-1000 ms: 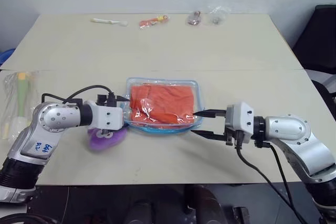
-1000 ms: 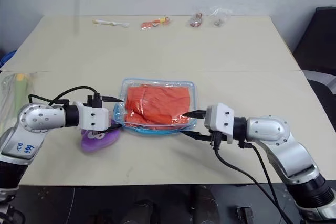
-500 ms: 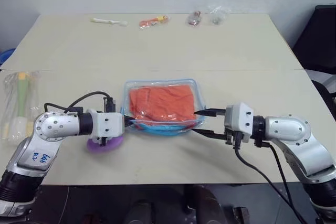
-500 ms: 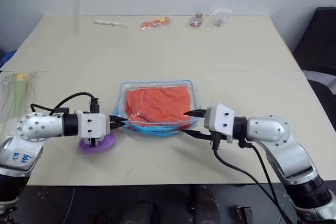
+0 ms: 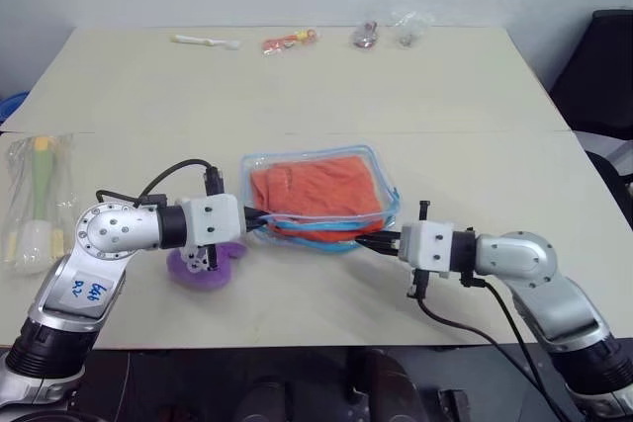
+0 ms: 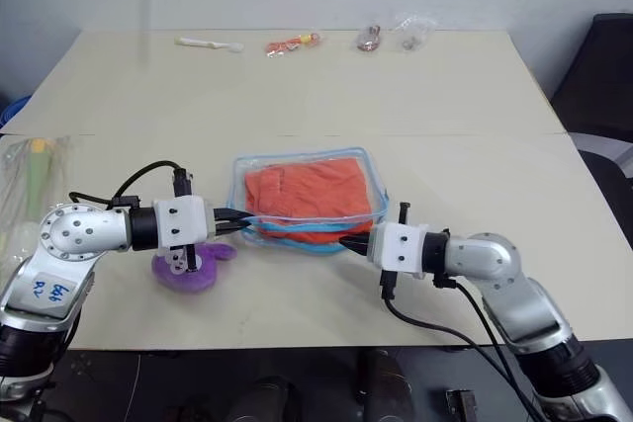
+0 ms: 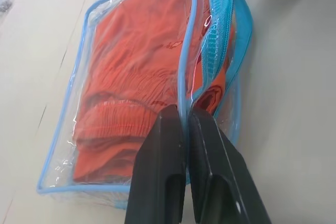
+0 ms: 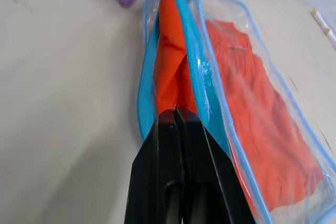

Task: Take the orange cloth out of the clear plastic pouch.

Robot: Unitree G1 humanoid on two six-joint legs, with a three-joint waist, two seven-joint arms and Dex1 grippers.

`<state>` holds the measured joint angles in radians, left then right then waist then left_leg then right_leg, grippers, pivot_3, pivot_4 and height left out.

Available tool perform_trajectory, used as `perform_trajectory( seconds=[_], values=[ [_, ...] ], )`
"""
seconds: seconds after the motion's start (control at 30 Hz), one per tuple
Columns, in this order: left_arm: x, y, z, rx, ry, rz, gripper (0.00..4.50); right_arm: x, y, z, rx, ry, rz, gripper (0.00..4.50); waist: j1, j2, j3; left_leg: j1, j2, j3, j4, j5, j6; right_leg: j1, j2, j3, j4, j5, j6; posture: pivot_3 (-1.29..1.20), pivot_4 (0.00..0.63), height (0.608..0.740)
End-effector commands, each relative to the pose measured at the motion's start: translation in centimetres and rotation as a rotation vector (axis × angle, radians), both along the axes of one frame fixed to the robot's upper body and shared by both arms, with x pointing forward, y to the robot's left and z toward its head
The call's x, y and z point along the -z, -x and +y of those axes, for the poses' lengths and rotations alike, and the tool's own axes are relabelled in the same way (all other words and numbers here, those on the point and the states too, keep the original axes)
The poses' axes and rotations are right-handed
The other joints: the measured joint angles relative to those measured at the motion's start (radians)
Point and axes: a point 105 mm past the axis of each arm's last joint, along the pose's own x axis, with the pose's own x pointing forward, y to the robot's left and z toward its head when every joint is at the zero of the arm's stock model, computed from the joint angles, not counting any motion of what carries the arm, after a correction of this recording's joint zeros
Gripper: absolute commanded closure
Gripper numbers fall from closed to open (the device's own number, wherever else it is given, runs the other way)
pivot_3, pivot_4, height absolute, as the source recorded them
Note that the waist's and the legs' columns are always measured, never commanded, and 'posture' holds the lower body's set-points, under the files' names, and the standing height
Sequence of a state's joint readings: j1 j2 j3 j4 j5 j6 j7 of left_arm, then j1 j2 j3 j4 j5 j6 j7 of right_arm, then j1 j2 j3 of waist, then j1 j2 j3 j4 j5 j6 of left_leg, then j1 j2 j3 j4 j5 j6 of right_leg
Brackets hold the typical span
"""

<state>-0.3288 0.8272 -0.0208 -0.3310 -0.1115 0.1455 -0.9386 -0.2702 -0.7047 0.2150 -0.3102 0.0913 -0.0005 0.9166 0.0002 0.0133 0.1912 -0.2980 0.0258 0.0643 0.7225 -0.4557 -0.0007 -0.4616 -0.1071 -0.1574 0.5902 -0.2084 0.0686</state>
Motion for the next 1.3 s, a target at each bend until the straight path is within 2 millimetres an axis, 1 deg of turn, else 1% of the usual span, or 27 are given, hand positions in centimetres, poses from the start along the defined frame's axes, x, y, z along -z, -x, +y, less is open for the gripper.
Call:
perform_trajectory(
  seconds=[0.03, 0.13, 0.17, 0.23, 0.37, 0.63, 0.8, 0.9, 1.0, 1.23, 1.3],
  values=[
    [-1.0, -0.1, -0.5, 0.012, 0.011, -0.041, 4.31, -0.1, -0.4, 0.7, -0.008, 0.001, -0.076, 4.47, -0.001, 0.0, 0.0, 0.0, 0.0, 0.0, 0.0, 0.0, 0.0, 0.0, 0.0, 0.0, 0.0, 0.0, 0.0, 0.0, 0.15, 0.74],
    [-1.0, -0.1, -0.6, 0.014, 0.009, -0.039, 4.31, 0.3, -1.2, 0.9, 0.013, 0.005, -0.096, 4.47, -0.003, 0.0, 0.0, 0.0, 0.0, 0.0, 0.0, 0.0, 0.0, 0.0, 0.0, 0.0, 0.0, 0.0, 0.0, 0.0, 0.15, 0.74],
    [-1.0, -0.1, -0.6, 0.014, 0.009, -0.039, 4.31, 0.4, -1.4, 1.0, 0.018, 0.003, -0.096, 4.31, -0.003, 0.0, 0.0, 0.0, 0.0, 0.0, 0.0, 0.0, 0.0, 0.0, 0.0, 0.0, 0.0, 0.0, 0.0, 0.0, 0.15, 0.74],
    [-1.1, -0.1, -0.6, 0.015, 0.007, -0.039, 4.31, 0.2, -1.7, 1.1, 0.032, 0.001, -0.12, 3.86, -0.003, 0.0, 0.0, 0.0, 0.0, 0.0, 0.0, 0.0, 0.0, 0.0, 0.001, 0.0, 0.0, 0.0, 0.0, 0.0, 0.15, 0.74],
    [-1.1, 0.0, -0.8, 0.02, 0.005, -0.039, 4.31, 0.1, -2.0, 1.3, 0.039, 0.024, -0.18, 2.55, -0.002, 0.0, 0.0, 0.0, 0.0, 0.0, 0.001, 0.0, 0.0, 0.0, 0.0, 0.0, 0.0, 0.0, 0.0, 0.0, 0.15, 0.74],
    [-1.0, -0.1, -1.1, 0.025, 0.008, -0.038, 4.31, 0.0, -2.2, 1.7, 0.03, 0.085, -0.253, 2.55, -0.002, 0.0, 0.0, 0.0, 0.001, 0.0, 0.001, 0.0, 0.0, 0.0, 0.0, 0.0, 0.0, 0.0, 0.0, 0.0, 0.15, 0.74],
    [-1.1, -0.2, -1.3, 0.028, 0.013, -0.041, 4.31, 0.3, -2.4, 1.8, 0.022, 0.11, -0.254, 2.55, -0.002, 0.0, 0.0, 0.0, 0.001, 0.0, 0.001, 0.0, 0.0, 0.0, 0.001, 0.0, 0.0, 0.0, 0.0, 0.0, 0.15, 0.74],
    [-1.1, -0.2, -1.4, 0.029, 0.015, -0.044, 4.31, 0.9, -3.0, 1.5, 0.037, 0.148, -0.273, 1.96, -0.003, 0.0, 0.0, 0.0, 0.001, 0.0, 0.001, 0.0, 0.0, 0.0, 0.001, 0.0, 0.0, 0.0, 0.0, 0.0, 0.15, 0.74],
    [-1.2, -0.2, -1.5, 0.029, 0.017, -0.046, 4.31, 1.3, -3.4, 1.3, 0.042, 0.179, -0.296, 0.96, -0.003, 0.0, 0.0, 0.0, 0.001, 0.0, 0.001, 0.0, 0.0, 0.0, 0.001, 0.0, 0.0, 0.0, 0.0, 0.0, 0.15, 0.74],
    [-1.1, 0.1, -1.8, 0.038, 0.024, -0.045, 4.31, 1.5, -4.5, 1.6, 0.068, 0.183, -0.33, 0.96, -0.004, 0.0, 0.0, 0.0, 0.001, 0.0, 0.001, 0.0, 0.0, 0.0, 0.001, 0.0, 0.0, 0.0, 0.0, 0.0, 0.15, 0.74],
    [-1.1, 0.2, -1.9, 0.043, 0.021, -0.048, 4.31, 1.4, -4.5, 1.7, 0.077, 0.155, -0.304, 0.96, -0.004, 0.0, 0.0, 0.0, 0.001, 0.0, 0.001, 0.0, 0.0, 0.0, 0.001, 0.001, 0.0, 0.0, 0.0, 0.0, 0.15, 0.74]
  ],
)
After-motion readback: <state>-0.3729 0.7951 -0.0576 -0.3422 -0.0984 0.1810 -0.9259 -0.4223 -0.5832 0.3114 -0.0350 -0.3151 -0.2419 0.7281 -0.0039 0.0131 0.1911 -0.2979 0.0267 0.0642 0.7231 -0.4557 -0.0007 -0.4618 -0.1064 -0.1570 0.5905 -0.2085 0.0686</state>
